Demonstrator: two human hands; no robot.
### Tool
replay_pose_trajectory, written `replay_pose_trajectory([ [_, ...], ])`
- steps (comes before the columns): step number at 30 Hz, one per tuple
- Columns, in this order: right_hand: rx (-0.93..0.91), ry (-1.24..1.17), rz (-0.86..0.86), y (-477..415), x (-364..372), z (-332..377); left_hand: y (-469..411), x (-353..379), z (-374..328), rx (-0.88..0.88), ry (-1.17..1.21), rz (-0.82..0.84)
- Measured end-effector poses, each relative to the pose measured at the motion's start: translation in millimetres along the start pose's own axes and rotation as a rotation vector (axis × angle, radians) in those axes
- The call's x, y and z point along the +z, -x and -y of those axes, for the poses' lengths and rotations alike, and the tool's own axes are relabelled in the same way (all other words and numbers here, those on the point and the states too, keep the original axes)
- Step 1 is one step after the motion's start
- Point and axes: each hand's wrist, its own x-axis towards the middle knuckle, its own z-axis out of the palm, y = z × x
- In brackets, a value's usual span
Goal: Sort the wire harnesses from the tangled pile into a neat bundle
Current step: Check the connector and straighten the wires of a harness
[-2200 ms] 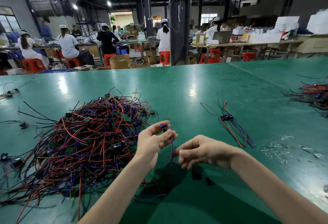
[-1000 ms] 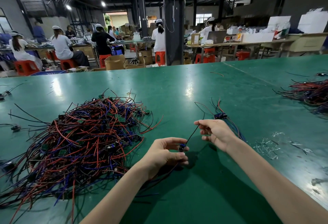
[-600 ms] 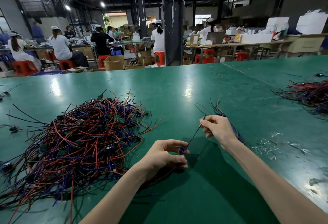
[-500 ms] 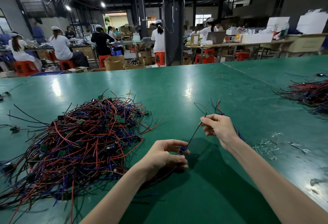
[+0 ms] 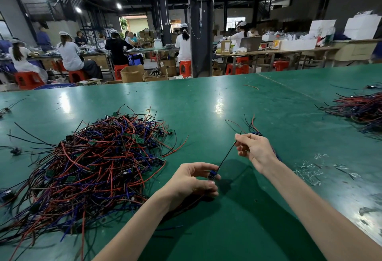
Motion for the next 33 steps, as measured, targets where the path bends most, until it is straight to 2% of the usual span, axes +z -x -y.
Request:
replay_pose_trajectory([
  [8,-0.006,-0.055,-0.002,1.1,2.2,0.2,-0.1,-0.9,-0.3,-0.005,-0.017,0.006],
  [33,0.003,-0.005,-0.052,-0.7,-3.0,1.2,-1.8,-2.4,1.4,0.042,-0.003,0.024],
])
